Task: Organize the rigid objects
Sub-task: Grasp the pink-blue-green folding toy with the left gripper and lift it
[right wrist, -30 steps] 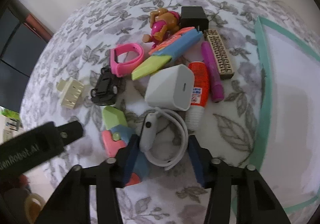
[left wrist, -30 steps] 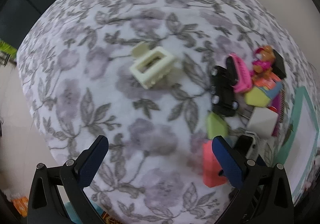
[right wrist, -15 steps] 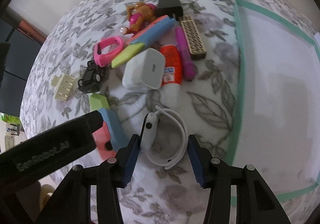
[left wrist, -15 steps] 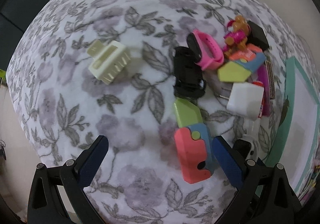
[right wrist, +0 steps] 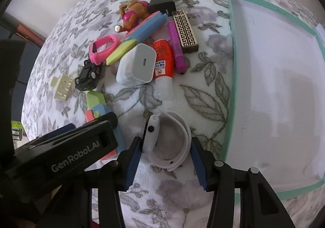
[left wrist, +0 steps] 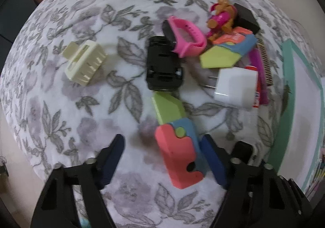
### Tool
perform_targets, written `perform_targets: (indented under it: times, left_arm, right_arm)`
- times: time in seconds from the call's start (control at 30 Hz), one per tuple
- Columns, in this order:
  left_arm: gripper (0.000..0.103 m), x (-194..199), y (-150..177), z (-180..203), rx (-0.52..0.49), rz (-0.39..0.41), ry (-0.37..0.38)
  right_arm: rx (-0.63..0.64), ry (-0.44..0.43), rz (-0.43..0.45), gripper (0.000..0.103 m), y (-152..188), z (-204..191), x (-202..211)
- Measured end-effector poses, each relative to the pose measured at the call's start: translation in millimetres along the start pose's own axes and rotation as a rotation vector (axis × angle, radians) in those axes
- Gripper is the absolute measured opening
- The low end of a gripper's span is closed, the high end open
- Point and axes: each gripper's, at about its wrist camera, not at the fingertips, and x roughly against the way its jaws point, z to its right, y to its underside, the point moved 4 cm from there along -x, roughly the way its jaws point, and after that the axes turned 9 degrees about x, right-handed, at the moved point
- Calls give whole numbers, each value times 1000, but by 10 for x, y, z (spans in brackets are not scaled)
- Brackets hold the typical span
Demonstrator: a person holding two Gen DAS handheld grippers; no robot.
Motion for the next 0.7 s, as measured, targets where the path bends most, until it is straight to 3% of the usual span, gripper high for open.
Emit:
perform_targets:
  times: [0.17,0.23,0.37,0.43,0.7]
  left_arm:
    - [67,6,60,222,-54,14,-31]
    - [58,-78,86,269,-63,-3,-43]
    - [57,-82,98,312,-59,3,-37]
    - [50,-68,93,345,-61,5,-33]
    - [50,-12,51,300,-63,9,-34]
  right_arm:
    - [-5,-9,-6,52,-10,-22,-56]
    - [-4,-10,-14,52,2,-6,-53]
    - [-5,-10,-14,52,19,-6,-67]
    - [-3,-11,-14,52,14,-8,-74]
    - [9,-10,-18,52,15,-5,-53]
